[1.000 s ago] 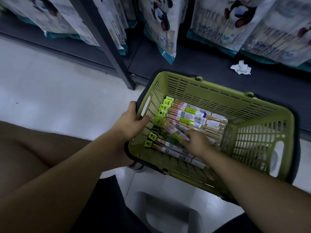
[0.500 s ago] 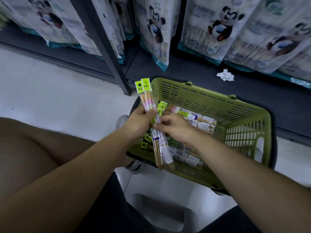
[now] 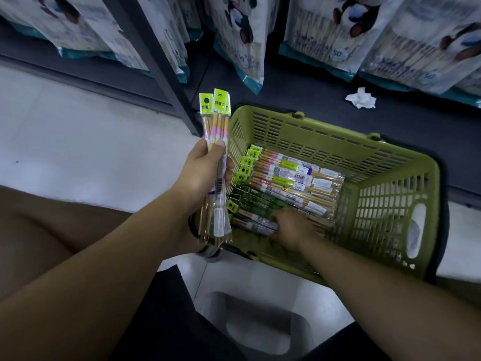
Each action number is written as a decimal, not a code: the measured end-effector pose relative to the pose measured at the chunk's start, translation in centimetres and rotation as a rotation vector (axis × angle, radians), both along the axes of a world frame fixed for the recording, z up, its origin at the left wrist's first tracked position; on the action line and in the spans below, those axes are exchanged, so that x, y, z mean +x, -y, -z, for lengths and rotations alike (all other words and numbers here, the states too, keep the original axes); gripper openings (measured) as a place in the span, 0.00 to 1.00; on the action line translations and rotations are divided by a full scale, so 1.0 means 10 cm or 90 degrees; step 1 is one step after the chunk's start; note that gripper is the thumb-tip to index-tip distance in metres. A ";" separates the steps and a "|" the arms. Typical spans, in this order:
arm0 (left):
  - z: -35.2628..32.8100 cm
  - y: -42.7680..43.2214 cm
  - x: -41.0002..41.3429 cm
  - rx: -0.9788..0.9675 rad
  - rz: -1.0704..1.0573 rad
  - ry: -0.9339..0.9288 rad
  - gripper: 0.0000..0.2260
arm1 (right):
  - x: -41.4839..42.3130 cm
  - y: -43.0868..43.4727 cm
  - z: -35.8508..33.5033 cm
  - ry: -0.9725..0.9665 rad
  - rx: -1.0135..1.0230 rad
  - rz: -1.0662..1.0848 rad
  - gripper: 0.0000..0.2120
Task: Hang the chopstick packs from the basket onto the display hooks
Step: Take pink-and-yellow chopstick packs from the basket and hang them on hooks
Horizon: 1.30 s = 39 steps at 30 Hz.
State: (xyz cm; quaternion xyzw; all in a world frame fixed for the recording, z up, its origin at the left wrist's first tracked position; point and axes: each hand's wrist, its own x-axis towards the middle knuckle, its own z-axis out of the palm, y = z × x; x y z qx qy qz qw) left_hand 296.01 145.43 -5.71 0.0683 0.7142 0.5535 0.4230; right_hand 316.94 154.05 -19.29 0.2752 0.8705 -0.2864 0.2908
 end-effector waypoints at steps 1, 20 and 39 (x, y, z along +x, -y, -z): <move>0.01 -0.01 0.01 -0.005 0.008 -0.002 0.07 | 0.00 -0.02 0.02 0.001 -0.013 0.015 0.22; 0.09 -0.07 0.06 -0.011 -0.002 0.008 0.07 | 0.12 -0.20 0.13 -0.011 -0.090 0.051 0.07; 0.19 0.03 0.05 -0.030 -0.021 0.015 0.05 | 0.07 -0.07 0.02 0.010 -0.034 0.092 0.11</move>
